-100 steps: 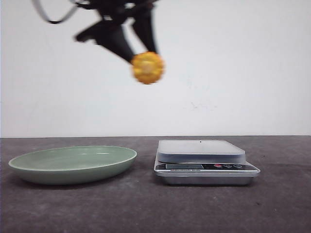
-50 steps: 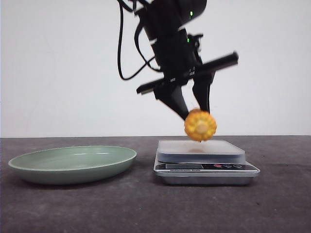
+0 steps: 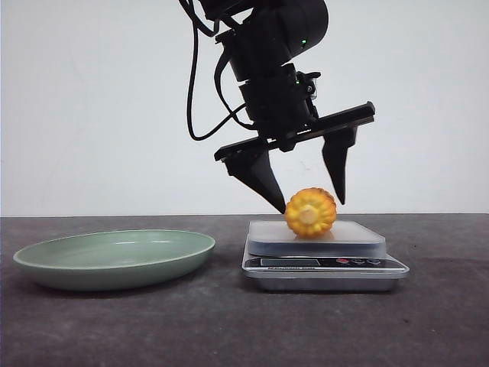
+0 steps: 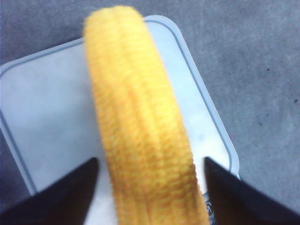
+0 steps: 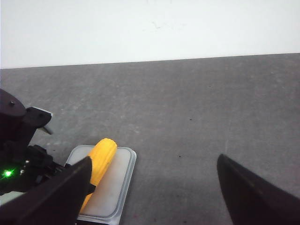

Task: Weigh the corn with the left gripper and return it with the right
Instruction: 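Lower the corn onto the scale, open the left gripper and withdraw, then lower the right gripper onto the corn on the scale and close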

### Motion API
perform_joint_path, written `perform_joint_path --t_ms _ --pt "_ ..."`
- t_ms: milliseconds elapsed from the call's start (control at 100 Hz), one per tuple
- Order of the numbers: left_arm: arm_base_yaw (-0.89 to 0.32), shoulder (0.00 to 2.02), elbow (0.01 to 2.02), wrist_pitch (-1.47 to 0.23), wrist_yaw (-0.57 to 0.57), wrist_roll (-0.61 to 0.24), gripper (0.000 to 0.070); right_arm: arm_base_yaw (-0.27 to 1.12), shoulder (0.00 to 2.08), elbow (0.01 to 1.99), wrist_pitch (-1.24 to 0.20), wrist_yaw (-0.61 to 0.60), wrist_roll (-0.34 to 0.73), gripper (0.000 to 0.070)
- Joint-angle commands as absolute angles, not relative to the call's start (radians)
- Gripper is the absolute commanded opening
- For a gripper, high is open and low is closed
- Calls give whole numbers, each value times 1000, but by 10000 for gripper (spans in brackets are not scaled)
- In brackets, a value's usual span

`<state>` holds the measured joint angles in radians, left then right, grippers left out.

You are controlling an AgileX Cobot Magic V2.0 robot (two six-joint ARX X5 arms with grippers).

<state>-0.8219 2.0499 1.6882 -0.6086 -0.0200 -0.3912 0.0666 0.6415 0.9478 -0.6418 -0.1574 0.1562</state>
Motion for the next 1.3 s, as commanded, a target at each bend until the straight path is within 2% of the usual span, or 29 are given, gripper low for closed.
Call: perform_joint_path --t_ms 0,150,360,540,720,840,990,1120,1220,1290 --pt "-838 2071 1714 -599 -23 -367 518 70 645 962 -638 -157 145 535" --pt "-839 2002 1748 -624 -46 -315 518 70 645 962 -637 -157 145 535" --pt "-803 1771 1825 -695 -194 -202 516 70 645 962 -648 -157 146 535" --pt "-712 1503 1828 -754 -302 -157 515 91 646 962 -645 -158 146 535" --pt "-583 1243 1827 -944 -429 -120 514 127 646 962 -646 -158 146 535" --pt "-511 1091 1827 -1081 -500 -121 515 153 646 962 -647 -158 148 535" --pt "-470 921 1826 -1206 -516 -159 514 189 651 962 -641 -159 152 535" --pt "-469 798 1824 -1324 -569 -215 509 218 670 962 -642 -161 157 536" --pt "-469 723 1821 -1452 -578 -289 510 244 692 962 -643 -161 157 536" --pt "-469 656 1783 -1462 -564 -318 509 265 711 962 -635 -161 163 536"
